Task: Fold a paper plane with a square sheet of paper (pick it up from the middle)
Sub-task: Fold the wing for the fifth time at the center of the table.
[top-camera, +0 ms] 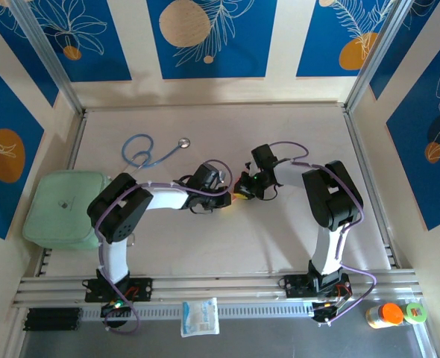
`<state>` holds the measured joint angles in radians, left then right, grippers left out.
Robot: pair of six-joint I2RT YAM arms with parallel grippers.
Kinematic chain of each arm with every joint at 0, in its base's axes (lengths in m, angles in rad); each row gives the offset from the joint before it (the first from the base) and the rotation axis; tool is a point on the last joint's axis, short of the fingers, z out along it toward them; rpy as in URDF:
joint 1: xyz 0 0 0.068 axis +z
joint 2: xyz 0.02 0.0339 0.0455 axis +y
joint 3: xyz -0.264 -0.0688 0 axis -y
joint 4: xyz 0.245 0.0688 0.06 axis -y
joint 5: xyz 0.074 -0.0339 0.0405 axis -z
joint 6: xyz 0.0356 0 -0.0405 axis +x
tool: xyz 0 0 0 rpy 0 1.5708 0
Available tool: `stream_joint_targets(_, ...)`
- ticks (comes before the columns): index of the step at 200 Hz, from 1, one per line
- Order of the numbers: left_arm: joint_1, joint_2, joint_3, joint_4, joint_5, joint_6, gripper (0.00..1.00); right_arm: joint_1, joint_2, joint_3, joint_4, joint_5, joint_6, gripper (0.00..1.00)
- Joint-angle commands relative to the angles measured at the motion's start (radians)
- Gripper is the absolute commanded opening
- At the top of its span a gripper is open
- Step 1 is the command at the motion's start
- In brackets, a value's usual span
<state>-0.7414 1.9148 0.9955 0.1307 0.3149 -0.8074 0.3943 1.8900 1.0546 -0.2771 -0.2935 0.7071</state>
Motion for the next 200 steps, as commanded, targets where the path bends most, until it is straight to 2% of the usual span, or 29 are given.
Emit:
stream_joint_targets(1, 0.005, 0.023, -0.03, -0.096, -0.024, -0.01, 0.03, -0.02, -0.013, 0.045, -0.045, 0.06, -0.044, 0.14)
stream_joint_targets(54, 0.007, 0.025, -0.04, -0.092, -0.013, -0.02, 0.02, -0.047, 0.01, 0.111, -0.069, 0.095, -0.076, 0.14)
stream_joint_targets(143, 0.005, -0.009, -0.023, -0.083, 0.01, -0.017, 0.02, -0.06, 0.059, 0.095, -0.089, 0.146, -0.068, 0.13)
stream_joint_targets(179, 0.006, -0.051, 0.003, -0.023, 0.047, -0.016, 0.06, -0.063, 0.067, 0.056, -0.069, 0.137, -0.061, 0.13)
stream_joint_targets(200, 0.008, -0.051, 0.037, 0.012, 0.045, -0.017, 0.1, -0.064, 0.067, 0.031, -0.03, 0.079, -0.072, 0.13)
